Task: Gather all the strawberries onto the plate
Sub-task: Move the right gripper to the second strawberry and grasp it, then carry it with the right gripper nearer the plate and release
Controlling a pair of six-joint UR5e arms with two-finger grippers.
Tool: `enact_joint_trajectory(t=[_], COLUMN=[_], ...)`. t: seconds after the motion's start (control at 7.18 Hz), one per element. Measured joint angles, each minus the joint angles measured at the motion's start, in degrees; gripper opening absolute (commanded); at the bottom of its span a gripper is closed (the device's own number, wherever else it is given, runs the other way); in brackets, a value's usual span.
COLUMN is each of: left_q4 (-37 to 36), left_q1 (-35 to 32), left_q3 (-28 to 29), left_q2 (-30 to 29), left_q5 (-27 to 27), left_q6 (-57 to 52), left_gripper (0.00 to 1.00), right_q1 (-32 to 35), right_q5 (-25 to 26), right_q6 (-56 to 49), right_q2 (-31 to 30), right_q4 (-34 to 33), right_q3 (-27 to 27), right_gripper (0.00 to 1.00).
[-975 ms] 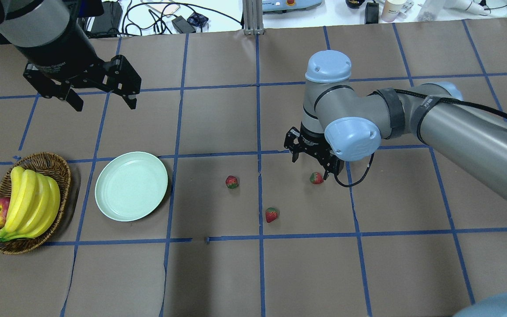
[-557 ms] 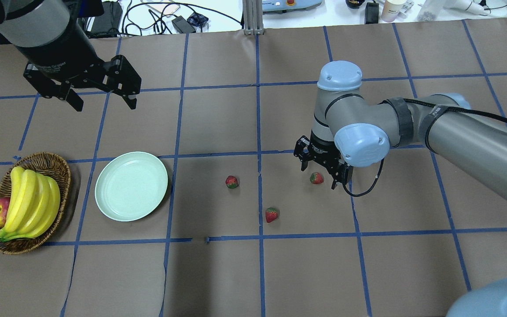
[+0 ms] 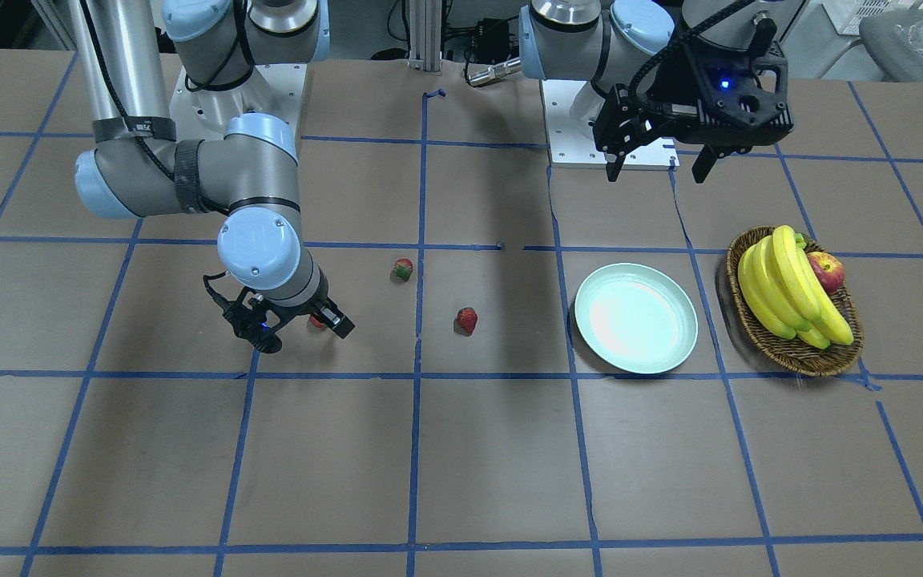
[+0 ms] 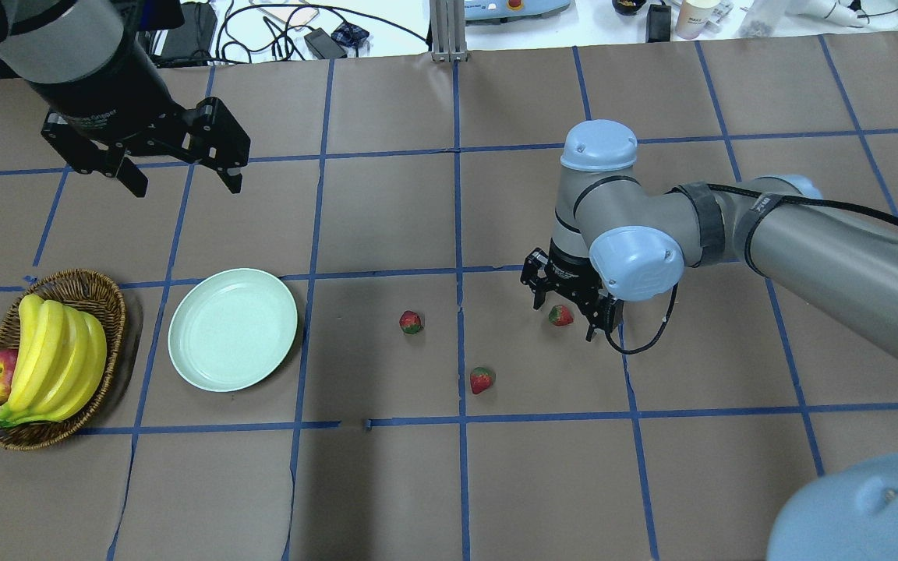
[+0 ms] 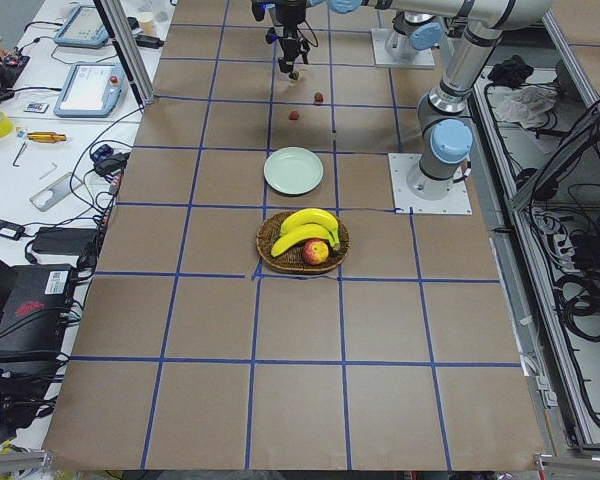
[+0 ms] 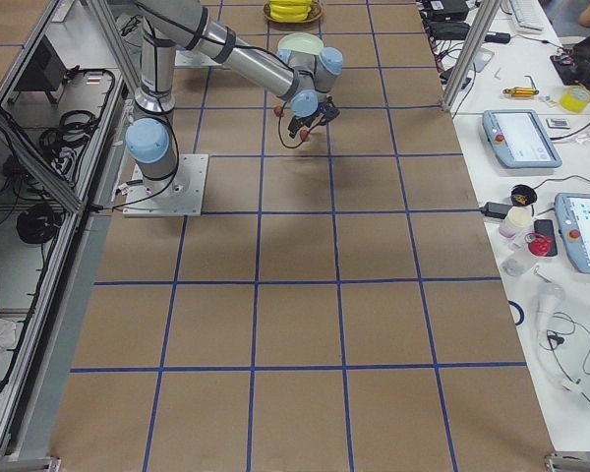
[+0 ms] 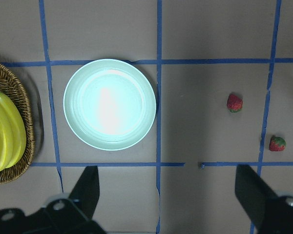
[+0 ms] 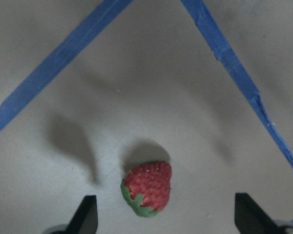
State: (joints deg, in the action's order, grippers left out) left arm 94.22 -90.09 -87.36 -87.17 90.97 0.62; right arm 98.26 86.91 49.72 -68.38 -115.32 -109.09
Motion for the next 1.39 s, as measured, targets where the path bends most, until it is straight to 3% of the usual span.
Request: enact_joint_trajectory(t=[0.14,0.42,0.7,0.84,1.39], left_q4=[0.00,0.00,0.00,0.00,-0.25], left_q1=[0.00,0.00,0.00,0.02,-0.01], left_q3=[0.00,0.00,0.00,0.00,0.03], left_q2=[-0.01,0.01,0.01,0.04,0.05], left_q5=[0.00,0.00,0.00,0.00,-0.16], left_q6=[0.00,0.00,0.00,0.00,-0.02], left_gripper=[1.00,1.00,1.00,1.00,1.00], right_q1=[0.00,-0.12,-0.29,-0.35,0.02], right_q5=[0.01,-0.02,-0.13,-0.53,-3.48], right_q6=[-0.01,-0.13,-0.28,-0.36,-2.83], right_q2=[0.37,0.64,0.67,0.65,-0.66], right_q4=[-0.68,-1.14,-1.49,-1.65,-1.46], right_q3=[0.01,0.08,0.09,0.06,2.13], right_gripper=[0.59,0.52,0.09,0.00,0.00])
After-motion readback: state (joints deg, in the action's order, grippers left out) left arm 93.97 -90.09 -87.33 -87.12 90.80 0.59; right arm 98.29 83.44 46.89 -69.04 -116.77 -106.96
